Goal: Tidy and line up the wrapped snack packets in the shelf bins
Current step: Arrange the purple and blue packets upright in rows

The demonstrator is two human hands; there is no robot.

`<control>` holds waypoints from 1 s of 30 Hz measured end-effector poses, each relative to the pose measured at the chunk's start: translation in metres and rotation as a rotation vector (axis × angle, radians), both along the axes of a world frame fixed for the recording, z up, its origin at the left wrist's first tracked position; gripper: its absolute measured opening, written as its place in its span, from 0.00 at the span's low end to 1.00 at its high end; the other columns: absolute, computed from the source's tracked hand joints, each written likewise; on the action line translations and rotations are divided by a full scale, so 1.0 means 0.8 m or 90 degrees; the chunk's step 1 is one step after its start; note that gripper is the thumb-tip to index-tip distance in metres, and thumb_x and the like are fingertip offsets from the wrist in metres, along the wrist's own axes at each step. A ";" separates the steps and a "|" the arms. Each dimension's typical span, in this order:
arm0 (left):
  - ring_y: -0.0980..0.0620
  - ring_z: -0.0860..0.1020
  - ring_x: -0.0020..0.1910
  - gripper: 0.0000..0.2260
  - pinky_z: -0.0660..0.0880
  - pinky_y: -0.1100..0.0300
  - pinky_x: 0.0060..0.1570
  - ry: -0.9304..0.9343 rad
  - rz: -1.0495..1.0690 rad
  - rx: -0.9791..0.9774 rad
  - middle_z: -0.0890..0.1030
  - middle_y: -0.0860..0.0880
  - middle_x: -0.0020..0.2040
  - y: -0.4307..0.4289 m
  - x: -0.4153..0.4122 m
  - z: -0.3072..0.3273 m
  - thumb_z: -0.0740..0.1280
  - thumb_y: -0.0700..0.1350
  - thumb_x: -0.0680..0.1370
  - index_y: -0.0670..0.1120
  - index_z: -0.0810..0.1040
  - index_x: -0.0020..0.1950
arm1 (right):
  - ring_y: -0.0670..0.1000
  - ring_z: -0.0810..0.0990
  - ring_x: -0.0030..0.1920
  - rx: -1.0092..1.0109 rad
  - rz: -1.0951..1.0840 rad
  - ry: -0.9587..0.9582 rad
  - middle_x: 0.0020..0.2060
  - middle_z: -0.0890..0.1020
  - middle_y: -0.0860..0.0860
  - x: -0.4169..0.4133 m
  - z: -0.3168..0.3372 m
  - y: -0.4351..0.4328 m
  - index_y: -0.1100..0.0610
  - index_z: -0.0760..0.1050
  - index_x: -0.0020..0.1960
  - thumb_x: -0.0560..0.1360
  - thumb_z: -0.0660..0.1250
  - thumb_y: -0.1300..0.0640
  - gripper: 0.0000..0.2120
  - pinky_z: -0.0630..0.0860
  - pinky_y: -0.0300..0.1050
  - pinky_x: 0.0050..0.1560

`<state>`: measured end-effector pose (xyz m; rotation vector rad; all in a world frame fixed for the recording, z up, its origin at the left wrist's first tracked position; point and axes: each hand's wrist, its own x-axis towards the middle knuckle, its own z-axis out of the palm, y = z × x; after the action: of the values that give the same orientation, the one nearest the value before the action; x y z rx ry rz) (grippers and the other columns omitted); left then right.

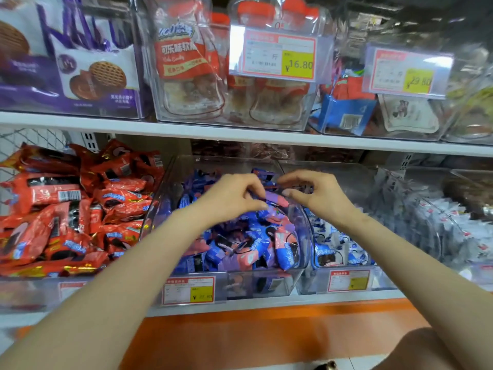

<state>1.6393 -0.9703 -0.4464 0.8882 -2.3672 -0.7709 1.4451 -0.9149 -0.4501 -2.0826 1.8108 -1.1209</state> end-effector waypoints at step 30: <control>0.55 0.77 0.50 0.17 0.72 0.65 0.48 -0.090 0.027 0.057 0.77 0.54 0.51 -0.004 0.082 -0.002 0.76 0.47 0.69 0.51 0.73 0.53 | 0.37 0.76 0.45 0.074 0.026 0.148 0.47 0.82 0.46 -0.003 0.028 0.006 0.55 0.80 0.55 0.69 0.74 0.63 0.16 0.67 0.24 0.45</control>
<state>1.7050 -0.9739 -0.4480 1.0595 -2.4428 -0.8265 1.4424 -0.9102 -0.4275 -2.2467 1.8720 -0.7704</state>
